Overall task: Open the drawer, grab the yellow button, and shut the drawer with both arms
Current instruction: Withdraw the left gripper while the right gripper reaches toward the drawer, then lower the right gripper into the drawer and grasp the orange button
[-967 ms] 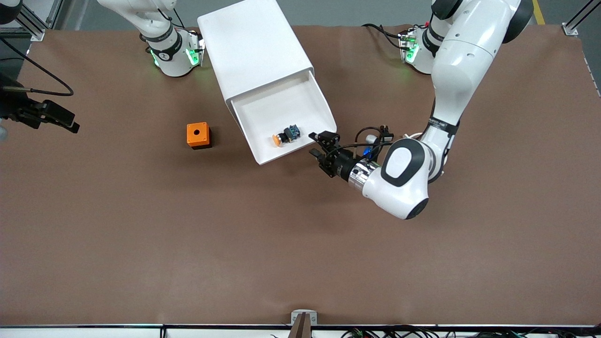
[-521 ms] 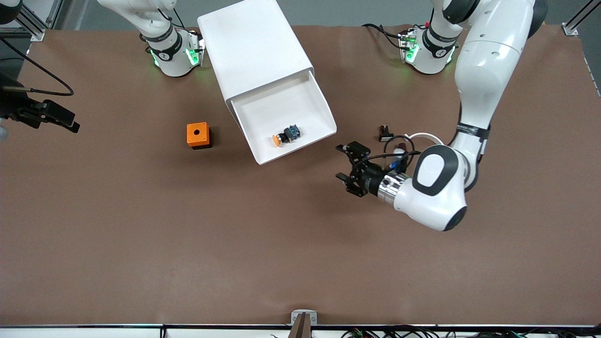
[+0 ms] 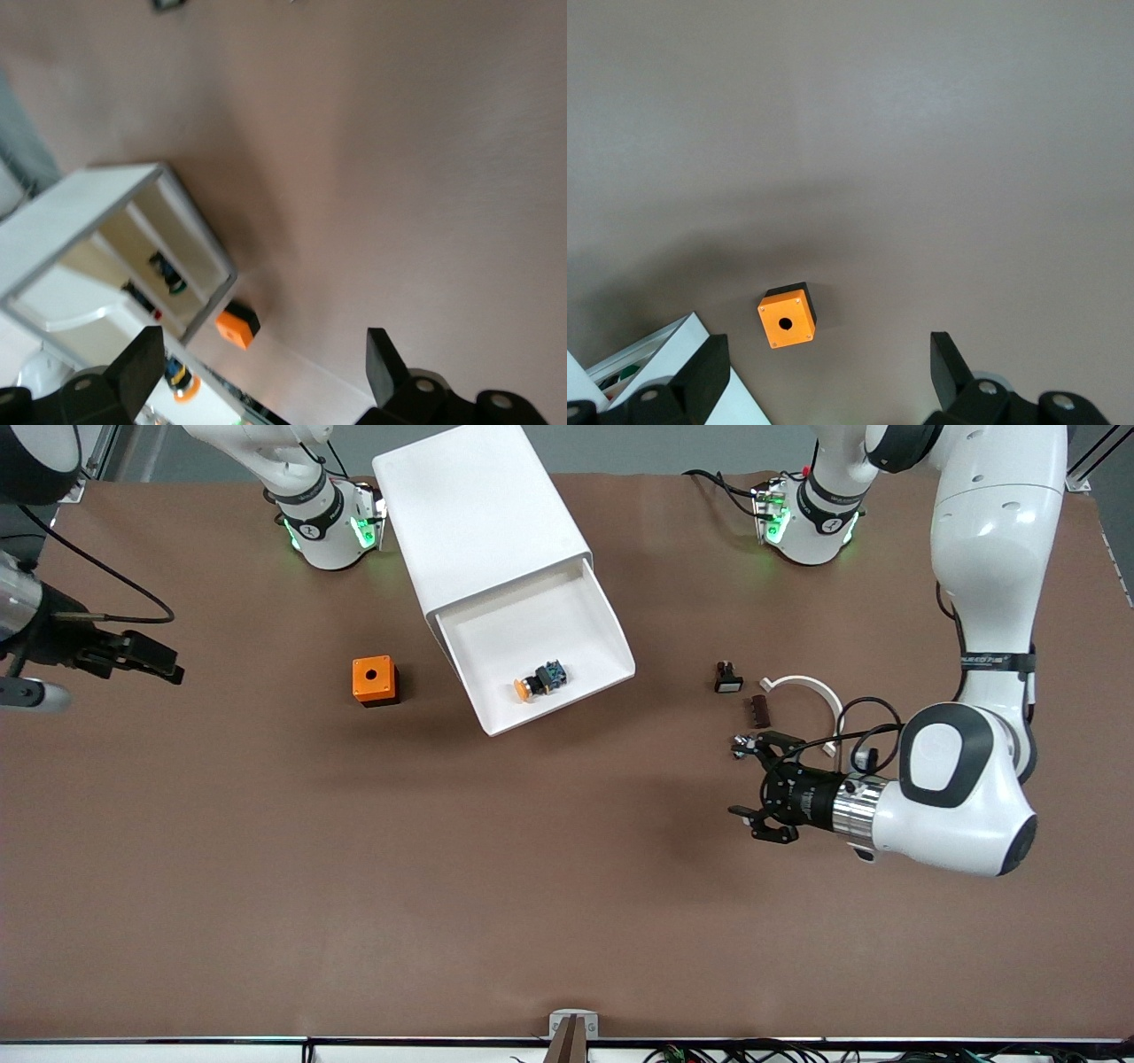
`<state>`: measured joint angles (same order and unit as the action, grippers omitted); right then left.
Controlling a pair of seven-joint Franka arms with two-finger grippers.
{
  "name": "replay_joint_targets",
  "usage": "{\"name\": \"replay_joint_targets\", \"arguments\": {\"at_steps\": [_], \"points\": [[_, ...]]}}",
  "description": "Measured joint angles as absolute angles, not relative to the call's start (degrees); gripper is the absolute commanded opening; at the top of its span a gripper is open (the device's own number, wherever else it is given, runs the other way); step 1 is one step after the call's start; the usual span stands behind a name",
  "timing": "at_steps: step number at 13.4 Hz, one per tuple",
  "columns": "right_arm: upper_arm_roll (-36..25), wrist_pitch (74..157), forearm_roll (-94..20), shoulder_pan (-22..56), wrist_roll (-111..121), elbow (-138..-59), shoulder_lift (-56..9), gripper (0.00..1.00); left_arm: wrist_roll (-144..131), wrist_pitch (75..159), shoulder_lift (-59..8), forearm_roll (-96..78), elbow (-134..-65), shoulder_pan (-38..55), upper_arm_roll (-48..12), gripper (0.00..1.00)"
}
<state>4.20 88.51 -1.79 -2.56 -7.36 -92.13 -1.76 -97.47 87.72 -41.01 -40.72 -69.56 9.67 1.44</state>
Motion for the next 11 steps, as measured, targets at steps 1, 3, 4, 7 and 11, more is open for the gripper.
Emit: {"name": "replay_joint_targets", "arguments": {"at_steps": [1, 3, 4, 7, 11], "points": [[4.99, 88.60, -2.51, -2.20, -9.00, -92.18, -2.21, 1.00, -93.64, 87.74, -40.52, -37.00, -69.51, 9.69, 1.74, 1.00], [7.26, 88.80, -3.94, -1.82, -15.03, -92.23, -2.95, 1.00, -89.68, 89.17, -39.43, -30.32, -69.42, 10.60, 1.72, 1.00], [8.97, 88.98, -4.22, -1.75, -19.19, -92.23, -3.30, 1.00, -88.98, 91.00, -38.88, -28.55, -69.40, 11.41, 1.71, 1.00], [15.45, 90.39, -4.35, -1.52, -34.22, -92.29, -4.35, 1.00, -84.21, 94.00, -37.47, -22.54, -69.33, 12.58, 1.68, 1.00], [22.46, 94.85, -4.39, -0.37, -53.66, -92.76, -7.12, 0.99, -75.39, 94.04, -35.63, -15.70, -69.31, 12.62, 1.68, 1.00]]}}
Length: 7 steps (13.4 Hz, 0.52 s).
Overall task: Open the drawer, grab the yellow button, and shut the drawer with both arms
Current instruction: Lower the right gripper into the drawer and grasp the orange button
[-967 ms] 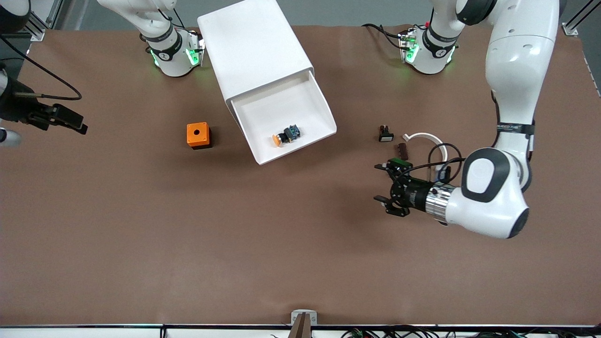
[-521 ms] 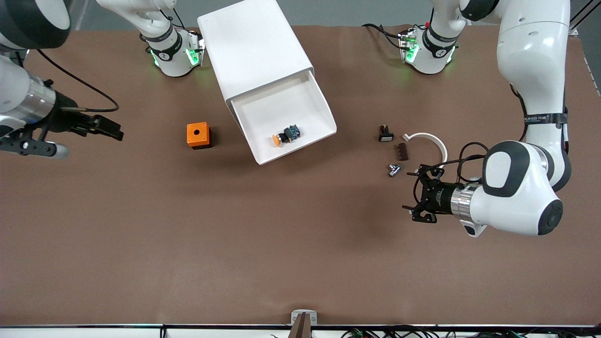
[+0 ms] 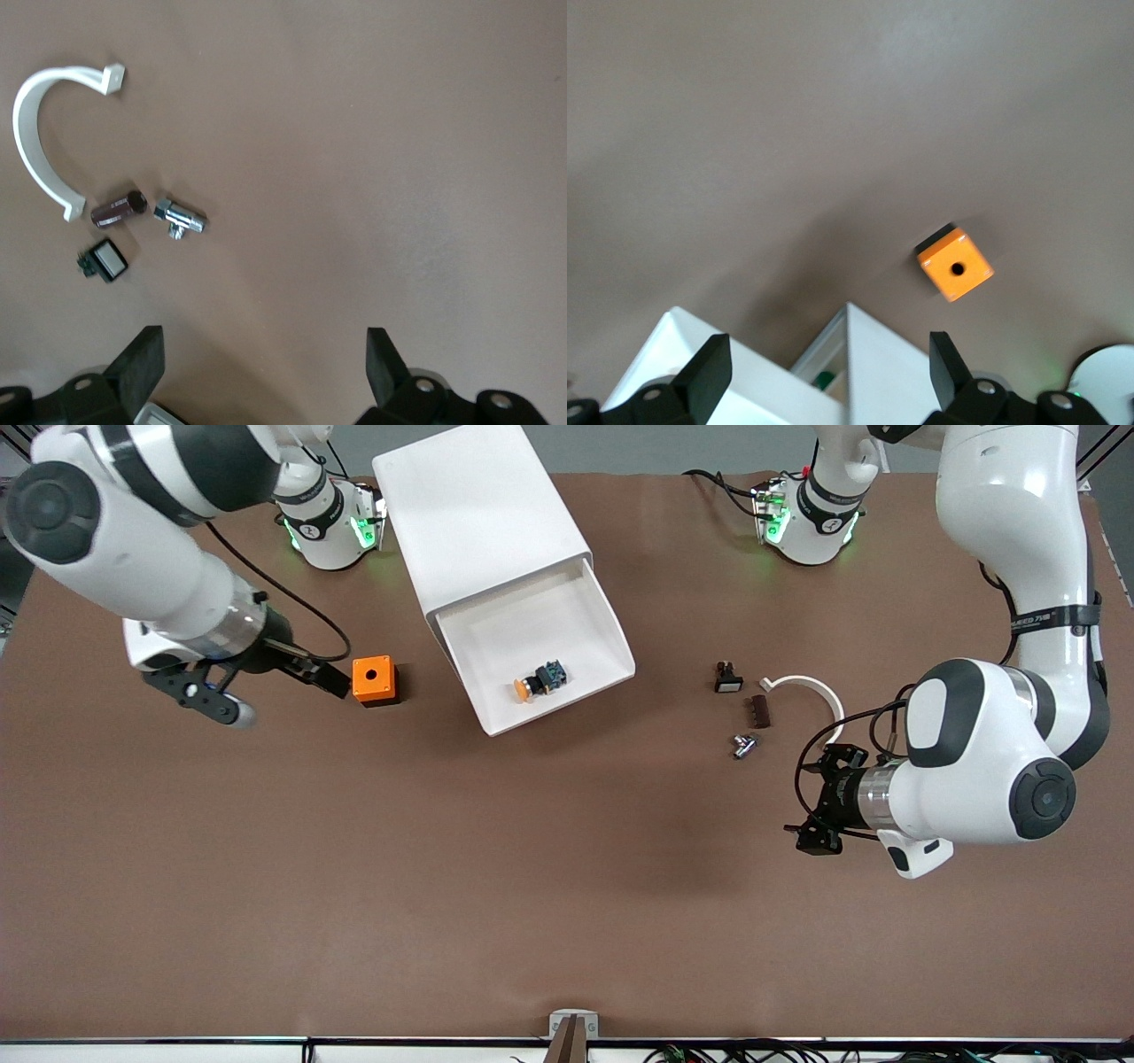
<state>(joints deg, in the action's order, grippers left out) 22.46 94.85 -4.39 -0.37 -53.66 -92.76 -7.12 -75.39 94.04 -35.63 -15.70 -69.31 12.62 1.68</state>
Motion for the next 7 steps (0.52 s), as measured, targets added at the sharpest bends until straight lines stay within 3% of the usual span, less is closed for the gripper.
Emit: {"name": "replay_joint_targets", "arguments": {"at_steps": [7], "points": [[23.63, 105.02, -10.53, 6.79, -81.67, -92.83, -12.51, 0.99, -48.18, 94.04, -34.57, -12.24, -69.34, 11.90, 2.20, 1.00]]}}
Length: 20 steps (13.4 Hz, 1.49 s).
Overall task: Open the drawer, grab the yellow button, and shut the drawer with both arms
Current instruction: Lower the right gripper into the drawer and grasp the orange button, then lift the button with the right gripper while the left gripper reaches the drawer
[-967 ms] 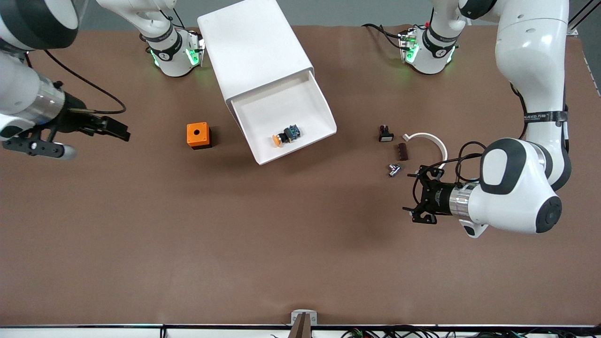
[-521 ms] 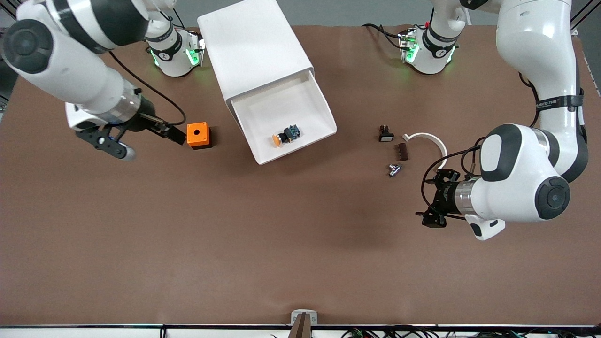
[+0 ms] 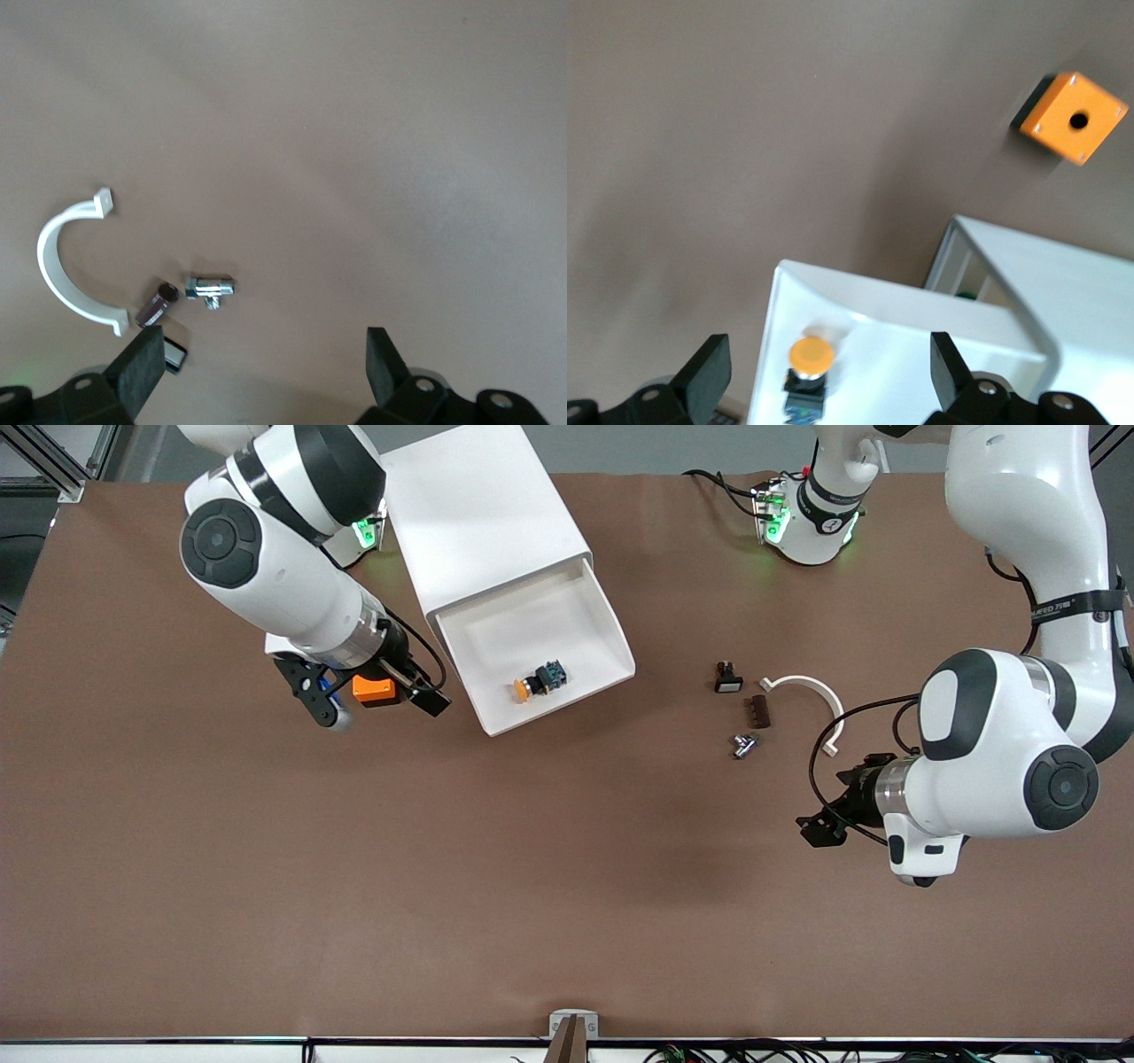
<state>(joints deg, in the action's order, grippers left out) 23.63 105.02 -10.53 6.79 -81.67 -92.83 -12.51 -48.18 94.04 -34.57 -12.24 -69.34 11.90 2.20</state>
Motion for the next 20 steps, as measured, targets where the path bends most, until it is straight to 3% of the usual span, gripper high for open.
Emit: {"name": "replay_joint_targets", "arguments": {"at_steps": [7, 15, 17, 20], "points": [[26.10, 117.01, -10.76, 13.28, -97.28, -96.22, -16.31, 0.99, -42.18, 94.03, -33.67, -7.94, -69.42, 12.74, 1.94, 1.00], [26.72, 121.63, -3.81, 18.38, -104.71, -97.78, -20.28, 0.99, -40.41, 94.03, -33.68, -7.93, -70.27, 13.08, 1.82, 1.00], [26.75, 123.29, -2.30, 19.22, -106.06, -98.86, -20.70, 0.94, -40.42, 94.03, -33.77, -7.93, -70.64, 13.49, 1.82, 1.00], [27.45, 124.67, -1.28, 19.82, -107.06, -100.45, -20.93, 0.78, -40.42, 94.04, -34.38, -7.93, -70.76, 14.22, 1.79, 1.00]]}}
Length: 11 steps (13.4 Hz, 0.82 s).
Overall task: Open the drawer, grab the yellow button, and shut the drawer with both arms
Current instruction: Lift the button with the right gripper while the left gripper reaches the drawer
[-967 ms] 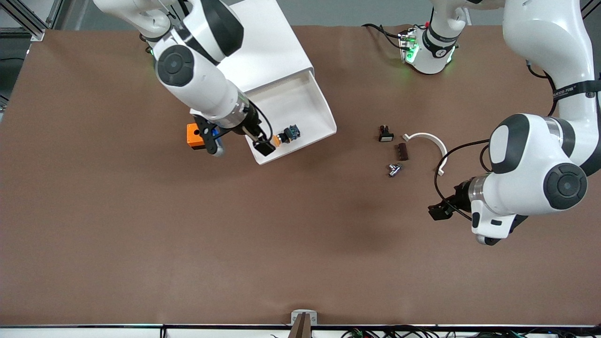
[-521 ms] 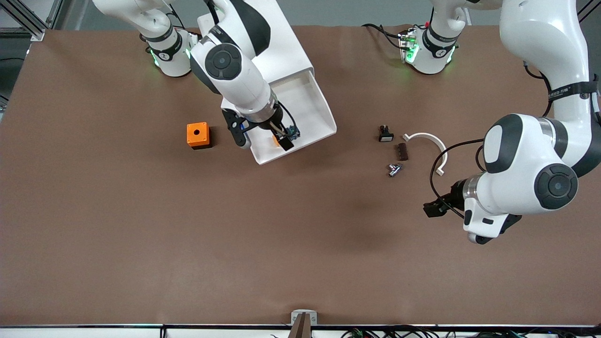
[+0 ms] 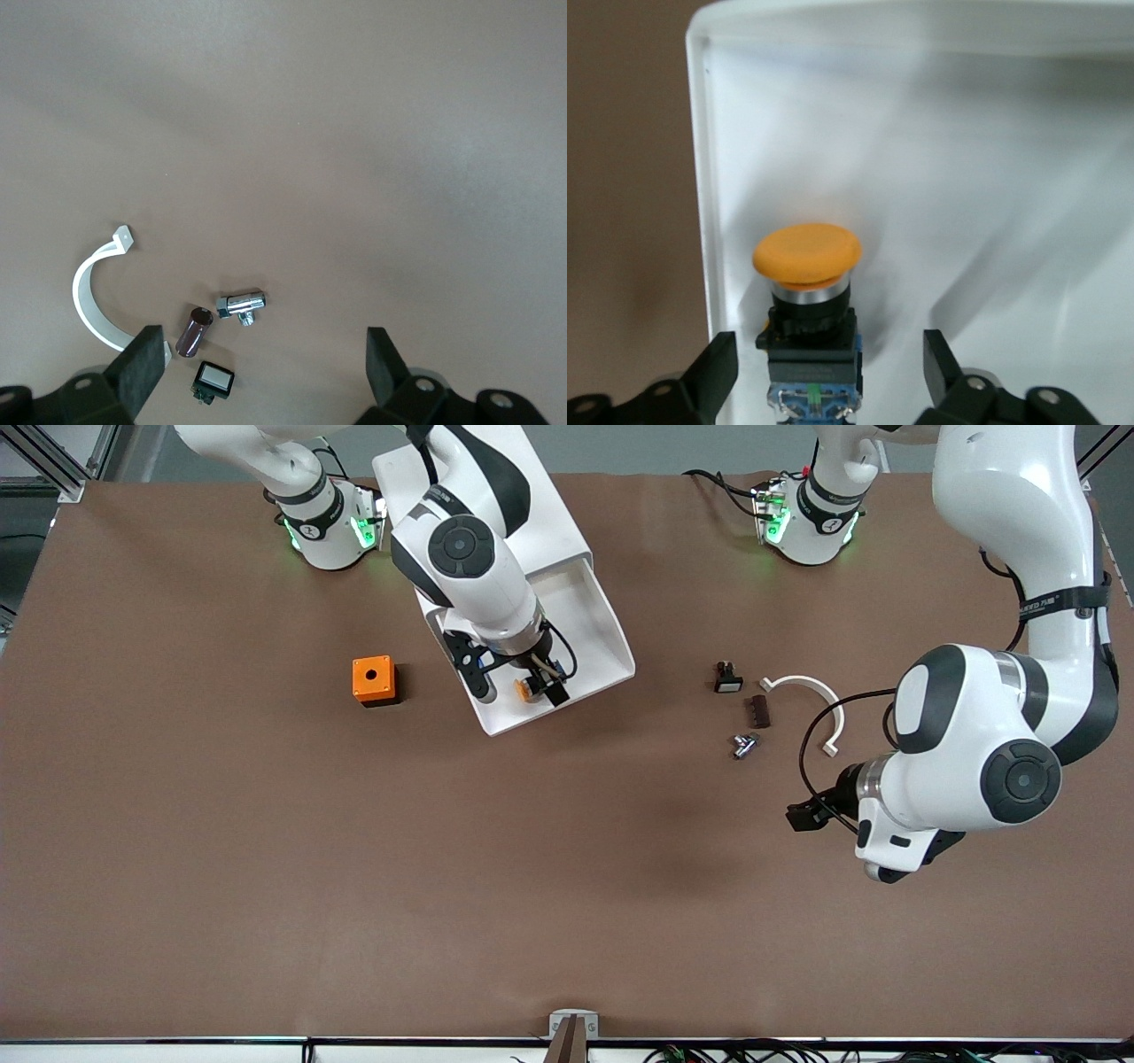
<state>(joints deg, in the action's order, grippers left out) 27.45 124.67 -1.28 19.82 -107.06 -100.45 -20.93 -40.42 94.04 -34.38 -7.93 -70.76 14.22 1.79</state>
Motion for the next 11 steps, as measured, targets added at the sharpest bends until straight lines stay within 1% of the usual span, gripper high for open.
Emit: {"name": "replay_joint_targets", "arguments": {"at_steps": [1, 5, 8, 9, 11], "points": [[27.57, 124.67, -1.23, 19.82, -107.16, -100.45, -20.92, 0.72, -40.42, 94.07, -34.63, -7.93, -70.77, 14.56, 1.76, 1.00], [27.64, 124.20, -1.20, 19.73, -107.21, -100.37, -20.92, 0.54, -40.42, 95.54, -34.93, -8.06, -70.84, 16.41, 0.62, 1.00], [27.84, 123.48, -1.20, 19.39, -107.21, -100.21, -20.87, 0.23, -40.69, 95.82, -35.05, -10.15, -71.57, 16.89, -2.64, 1.00], [27.90, 123.21, -1.20, 19.30, -107.20, -100.14, -20.83, 0.18, -40.69, 95.82, -35.06, -11.01, -71.75, 17.02, -2.85, 1.00], [27.95, 123.13, -1.12, 19.24, -106.30, -99.88, -20.81, 0.09, -40.69, 95.86, -35.06, -11.87, -71.88, 17.09, -3.03, 1.00]]}}
